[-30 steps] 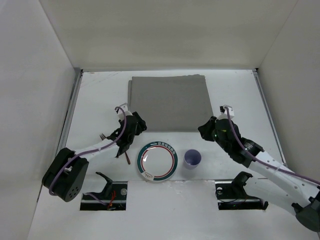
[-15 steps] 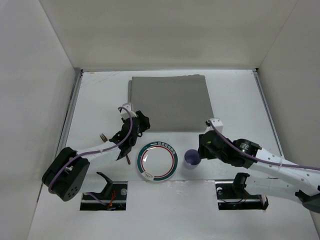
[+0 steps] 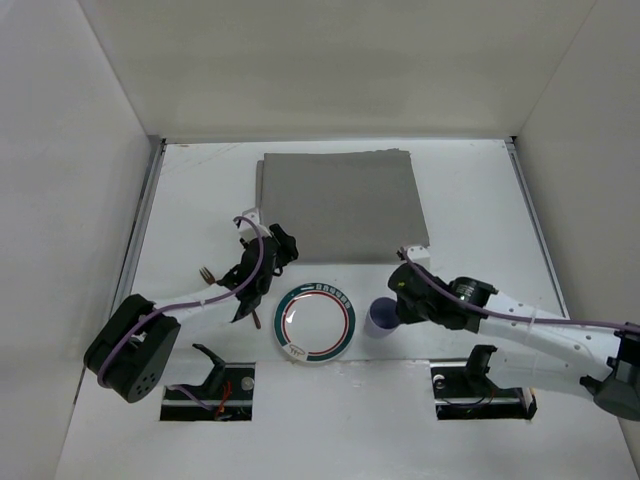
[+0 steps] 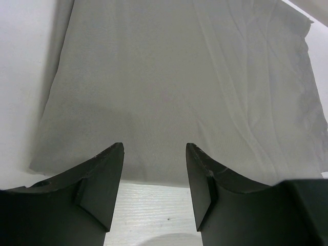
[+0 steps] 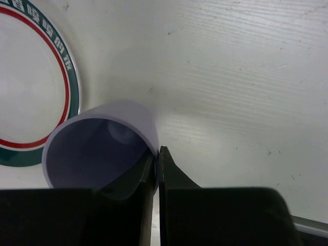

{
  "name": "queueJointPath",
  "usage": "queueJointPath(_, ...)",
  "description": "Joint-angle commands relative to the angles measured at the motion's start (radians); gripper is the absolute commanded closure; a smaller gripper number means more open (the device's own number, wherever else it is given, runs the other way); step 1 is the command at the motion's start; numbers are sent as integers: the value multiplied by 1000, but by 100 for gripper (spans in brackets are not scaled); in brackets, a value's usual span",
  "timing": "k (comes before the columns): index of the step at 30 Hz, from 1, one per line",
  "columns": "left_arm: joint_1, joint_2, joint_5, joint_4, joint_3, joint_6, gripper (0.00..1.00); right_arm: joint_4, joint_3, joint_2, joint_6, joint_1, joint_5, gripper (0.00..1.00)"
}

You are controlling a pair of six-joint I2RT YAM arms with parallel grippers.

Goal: Set the dinner table for one person

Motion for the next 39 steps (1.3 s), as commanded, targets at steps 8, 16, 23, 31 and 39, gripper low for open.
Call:
queueJointPath(8,39,-44,-16,59,-11,14,50,173,258,-40,-187,-253,-49,93)
queueJointPath(16,83,-65,16,58,-34,18,50,384,717,519,-362,-587,-175,91)
queueJointPath(23,131,-85,34,54,-54,8,49,188,1199,967,-413,-726,-181,92)
queueJointPath(31,142,-77,59,56,-53,-3,49,36,1466,1207,-450,-781,-170,91)
queueJointPath(39,148,-64,76,59,-50,-12,49,-33,1564,1319,-462,-804,-176,90)
